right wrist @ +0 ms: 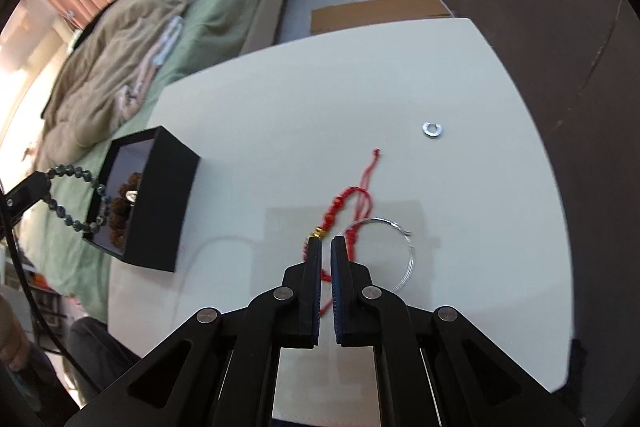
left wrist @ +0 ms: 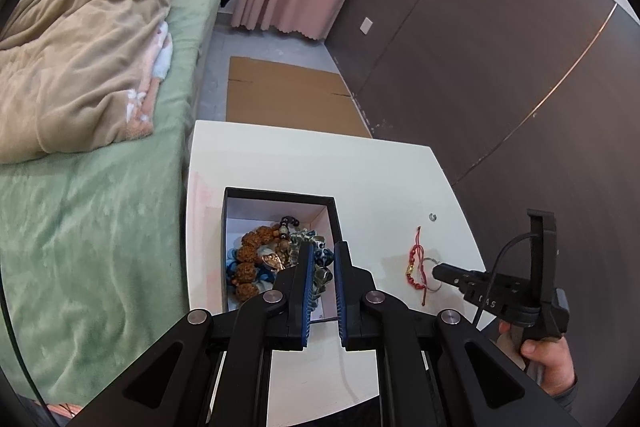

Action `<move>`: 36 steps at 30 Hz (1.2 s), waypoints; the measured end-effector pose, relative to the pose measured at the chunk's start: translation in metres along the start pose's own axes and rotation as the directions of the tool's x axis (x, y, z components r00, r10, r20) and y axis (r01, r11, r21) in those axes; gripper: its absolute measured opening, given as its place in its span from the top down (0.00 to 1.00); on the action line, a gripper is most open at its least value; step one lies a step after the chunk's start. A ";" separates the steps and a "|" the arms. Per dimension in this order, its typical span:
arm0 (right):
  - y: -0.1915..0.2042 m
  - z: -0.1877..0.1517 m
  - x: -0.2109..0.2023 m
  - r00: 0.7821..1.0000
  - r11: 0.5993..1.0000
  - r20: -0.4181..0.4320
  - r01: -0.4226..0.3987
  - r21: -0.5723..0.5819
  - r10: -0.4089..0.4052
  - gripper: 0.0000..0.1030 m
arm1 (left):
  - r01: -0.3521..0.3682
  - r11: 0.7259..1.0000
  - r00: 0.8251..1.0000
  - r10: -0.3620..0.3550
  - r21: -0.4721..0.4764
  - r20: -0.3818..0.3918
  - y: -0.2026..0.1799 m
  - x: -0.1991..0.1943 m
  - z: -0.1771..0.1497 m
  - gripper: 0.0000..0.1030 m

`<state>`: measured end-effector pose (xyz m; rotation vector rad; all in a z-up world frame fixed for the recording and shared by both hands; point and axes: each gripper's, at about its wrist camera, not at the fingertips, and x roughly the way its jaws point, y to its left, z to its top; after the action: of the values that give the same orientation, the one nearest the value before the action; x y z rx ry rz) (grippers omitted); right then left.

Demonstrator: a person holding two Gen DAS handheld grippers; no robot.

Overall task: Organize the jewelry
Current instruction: 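Grasp the silver hoop earring with the right tool and lift it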

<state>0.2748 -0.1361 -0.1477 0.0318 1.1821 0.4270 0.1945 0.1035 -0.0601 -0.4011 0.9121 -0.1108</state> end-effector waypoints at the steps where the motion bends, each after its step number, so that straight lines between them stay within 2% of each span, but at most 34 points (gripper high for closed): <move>1: 0.001 0.001 -0.001 1.000 1.000 -0.007 0.022 -0.013 -0.022 0.90 | 0.001 1.000 1.000 -0.001 -0.001 -0.001 0.001 0.000 0.000 0.90; 2: 0.003 0.001 -0.002 0.999 0.998 -0.009 0.044 -0.033 -0.045 0.73 | 0.002 1.000 1.000 -0.002 -0.001 -0.001 0.001 0.000 -0.001 0.90; 3: 0.004 0.001 -0.004 0.998 0.996 -0.004 0.063 -0.057 -0.063 0.50 | 0.002 1.000 1.000 -0.002 -0.002 -0.002 0.001 0.000 -0.001 0.90; 5: 0.005 -0.001 -0.010 0.996 0.988 0.028 0.087 -0.130 -0.084 0.36 | 0.002 1.000 1.000 -0.002 0.002 -0.004 0.001 0.000 -0.001 0.90; 15: -0.010 0.002 0.012 0.999 0.945 -0.040 0.021 -0.326 -0.035 0.36 | -0.020 1.000 1.000 0.020 -0.009 -0.016 0.007 0.006 -0.003 0.90; 20: -0.005 -0.002 0.020 0.997 0.887 -0.051 0.024 -0.461 -0.053 0.36 | -0.037 0.999 0.999 0.037 -0.012 -0.013 0.009 0.003 -0.002 0.90; 22: -0.006 -0.001 0.024 0.996 0.876 -0.064 0.020 -0.482 -0.058 0.36 | -0.043 0.999 0.999 0.042 -0.014 -0.013 0.010 0.002 -0.002 0.90; 26: -0.008 0.000 0.024 0.997 0.875 -0.063 0.003 -0.483 -0.039 0.36 | -0.044 0.999 0.999 0.044 -0.023 -0.014 0.009 0.001 -0.006 0.90; 29: -0.008 -0.001 0.023 0.998 0.877 -0.049 0.018 -0.479 -0.048 0.42 | -0.044 0.999 0.999 0.044 -0.031 -0.025 0.008 0.004 -0.011 0.90; 31: -0.011 0.001 0.022 0.998 0.888 -0.049 0.020 -0.460 -0.048 0.51 | -0.048 0.998 0.998 0.047 -0.029 -0.031 0.008 0.006 -0.012 0.90; 36: -0.014 0.007 0.023 0.998 0.919 -0.055 0.005 -0.394 -0.029 0.52 | -0.041 0.999 0.999 0.040 -0.026 -0.029 0.004 0.007 -0.010 0.90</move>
<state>0.2921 -0.1401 -0.1688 -0.3428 1.1354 0.6487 0.1911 0.1020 -0.0721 -0.4064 0.9502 -0.0679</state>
